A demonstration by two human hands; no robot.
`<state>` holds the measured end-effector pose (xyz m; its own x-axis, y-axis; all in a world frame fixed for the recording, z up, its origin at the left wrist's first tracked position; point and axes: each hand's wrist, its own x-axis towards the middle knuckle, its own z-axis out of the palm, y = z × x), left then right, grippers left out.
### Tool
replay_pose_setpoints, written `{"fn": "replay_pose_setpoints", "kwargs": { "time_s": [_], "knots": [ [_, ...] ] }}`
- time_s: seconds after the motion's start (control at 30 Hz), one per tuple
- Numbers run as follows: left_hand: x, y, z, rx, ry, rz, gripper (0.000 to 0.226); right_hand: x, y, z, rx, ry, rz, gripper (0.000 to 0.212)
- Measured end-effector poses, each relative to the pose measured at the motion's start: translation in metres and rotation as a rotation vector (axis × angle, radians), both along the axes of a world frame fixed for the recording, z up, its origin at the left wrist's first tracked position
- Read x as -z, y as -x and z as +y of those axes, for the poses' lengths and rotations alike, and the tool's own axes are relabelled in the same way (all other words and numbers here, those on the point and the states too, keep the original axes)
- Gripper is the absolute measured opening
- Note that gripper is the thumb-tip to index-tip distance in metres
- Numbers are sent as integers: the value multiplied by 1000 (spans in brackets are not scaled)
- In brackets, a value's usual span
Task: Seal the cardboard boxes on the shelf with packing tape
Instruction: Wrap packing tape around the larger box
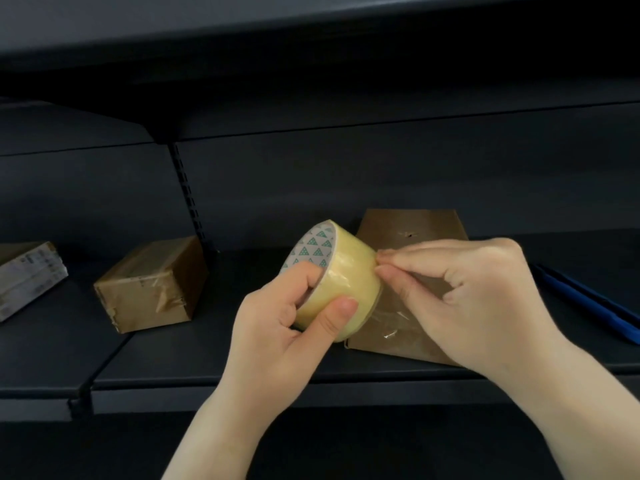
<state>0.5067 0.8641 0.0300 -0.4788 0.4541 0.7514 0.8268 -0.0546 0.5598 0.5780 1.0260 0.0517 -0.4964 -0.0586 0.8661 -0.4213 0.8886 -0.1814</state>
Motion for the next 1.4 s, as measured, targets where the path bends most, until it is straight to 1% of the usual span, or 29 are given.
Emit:
{"fn": "replay_pose_setpoints", "kwargs": {
  "time_s": [0.13, 0.17, 0.27, 0.4, 0.43, 0.47, 0.53, 0.57, 0.63, 0.73, 0.8, 0.93, 0.97, 1.07, 1.17, 1.2, 1.23, 1.27, 1.33, 1.37, 1.4],
  "knots": [
    [0, 1, -3, 6, 4, -19, 12, 0, -1, 0, -56, 52, -105, 36],
    [-1, 1, -3, 0, 7, -10, 13, 1, -1, 0, -54, 57, -107, 35],
    [-1, 0, -3, -15, 6, -13, 15, 2, 1, 1, -46, 42, -82, 22],
    [0, -2, -2, -28, 20, -32, 16, 0, 0, 0, 11, -86, -71, 15],
    [0, -2, -1, -35, 17, -46, 18, 1, 0, 0, 39, -123, -70, 16],
    [1, -2, 0, -42, 13, -56, 20, 2, 1, -1, 64, -150, -69, 21],
    [1, -1, 0, -55, 12, -61, 23, 6, 4, -2, 92, -172, -74, 30],
    [1, -1, 0, -60, 15, -66, 23, 8, 6, -2, 102, -176, -75, 31],
    [1, 0, 0, -68, 26, -75, 23, 9, 9, -2, 105, -180, -77, 29],
    [1, 1, -2, -76, 21, -67, 24, 4, 9, 2, 36, -129, -87, 16],
    [1, 2, -2, -75, 17, -57, 23, 0, 8, 1, -6, -101, -97, 18],
    [2, 1, -1, -127, 40, -35, 24, -1, 9, 0, -25, -151, -93, 12],
    [3, 0, 0, -131, 40, -32, 25, -1, 9, 1, -17, -163, -92, 12],
    [5, -2, 2, -124, 31, -30, 24, 2, 9, 4, 9, -185, -127, 27],
    [6, -4, 3, -127, 39, -24, 25, 5, 10, 4, 51, -221, -140, 27],
    [5, -4, 3, -124, 35, -24, 24, 5, 9, 4, 38, -193, -143, 25],
    [3, -4, 2, -119, 20, -22, 21, 2, 7, 3, 4, -103, -157, 20],
    [1, -5, 1, -113, -12, -10, 16, -1, 5, 1, -67, 70, -205, 14],
    [-2, -5, 2, -123, -103, 40, 5, 0, 1, -3, -246, 501, -333, 29],
    [-1, -6, 4, -138, -142, 66, 3, 4, 0, -7, -327, 647, -393, 29],
    [0, -7, 7, -148, -160, 83, 6, 7, 0, -14, -396, 738, -428, 23]
  ]
}}
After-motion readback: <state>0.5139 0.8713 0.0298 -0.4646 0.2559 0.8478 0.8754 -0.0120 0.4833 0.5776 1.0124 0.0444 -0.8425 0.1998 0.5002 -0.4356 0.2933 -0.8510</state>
